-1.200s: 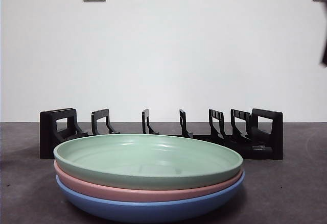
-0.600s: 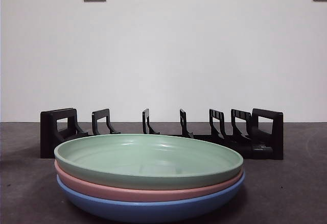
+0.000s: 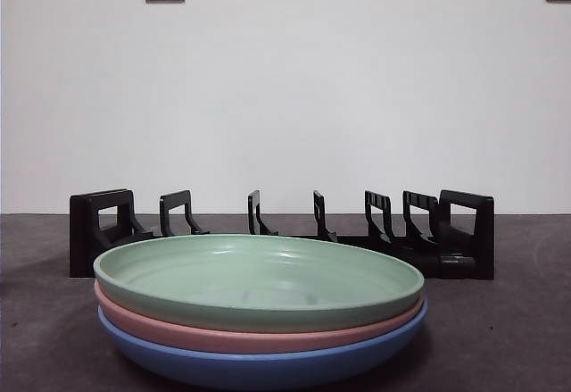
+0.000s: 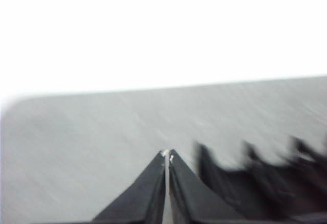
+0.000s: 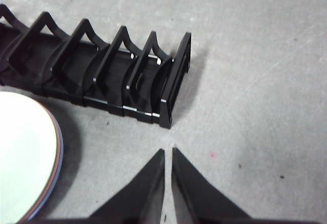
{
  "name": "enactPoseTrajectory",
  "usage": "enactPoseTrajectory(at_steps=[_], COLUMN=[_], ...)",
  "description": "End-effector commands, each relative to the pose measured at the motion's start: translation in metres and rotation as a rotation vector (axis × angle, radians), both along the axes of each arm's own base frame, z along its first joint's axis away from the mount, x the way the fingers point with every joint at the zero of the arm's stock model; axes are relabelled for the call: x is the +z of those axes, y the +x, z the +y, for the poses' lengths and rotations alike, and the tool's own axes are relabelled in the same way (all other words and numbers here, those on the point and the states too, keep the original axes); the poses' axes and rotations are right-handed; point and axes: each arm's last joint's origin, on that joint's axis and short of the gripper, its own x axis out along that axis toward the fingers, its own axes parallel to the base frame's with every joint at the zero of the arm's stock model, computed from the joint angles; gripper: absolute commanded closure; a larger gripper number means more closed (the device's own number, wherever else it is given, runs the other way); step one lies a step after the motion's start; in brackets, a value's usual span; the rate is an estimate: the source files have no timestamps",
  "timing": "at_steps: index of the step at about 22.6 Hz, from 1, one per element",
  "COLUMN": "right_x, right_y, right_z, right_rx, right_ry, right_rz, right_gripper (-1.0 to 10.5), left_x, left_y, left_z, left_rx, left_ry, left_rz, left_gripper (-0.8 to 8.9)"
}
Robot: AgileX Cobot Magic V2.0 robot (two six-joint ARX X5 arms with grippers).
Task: Place the plate
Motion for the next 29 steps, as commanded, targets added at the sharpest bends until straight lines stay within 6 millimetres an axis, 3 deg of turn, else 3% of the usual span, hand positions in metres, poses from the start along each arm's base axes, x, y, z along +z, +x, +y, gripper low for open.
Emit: enactPoseTrajectory(at_steps=[1,4,8,25,29], right_x=[0.003,0.004,0.004,0.004,0.003], right_y=[0.002,0.003,0.003,0.003,-0.006], right_z=[0.001,0.001,0.001,0.001,-0.002], right_rx=[-0.001,-0.001,-0.001,0.012,0.021], right_ry=[0.012,0.014,0.014,-0.021,-0.112], right_rz=[-0.023,-0.037,-0.036,-0.051,-0.203], right_gripper=[9.3,9.3,9.3,9.3,9.3], left_x=[-0.035,-0.069,-0.088,-0.091,-0.091], left_y=[-0.007,-0.011,-0.012,-0.012,-0.012], left_z=[0.007,0.012,0.012,0.012,0.012], left_rx=[0.065,0.113,0.116,0.116,0.116], left_ry=[0.065,0.061,-0.003,-0.029,-0.029], left_rz=[-0.029,0.006,0.044,0.082,0.082], left_gripper=[8.05,8.05,8.05,8.05,8.05])
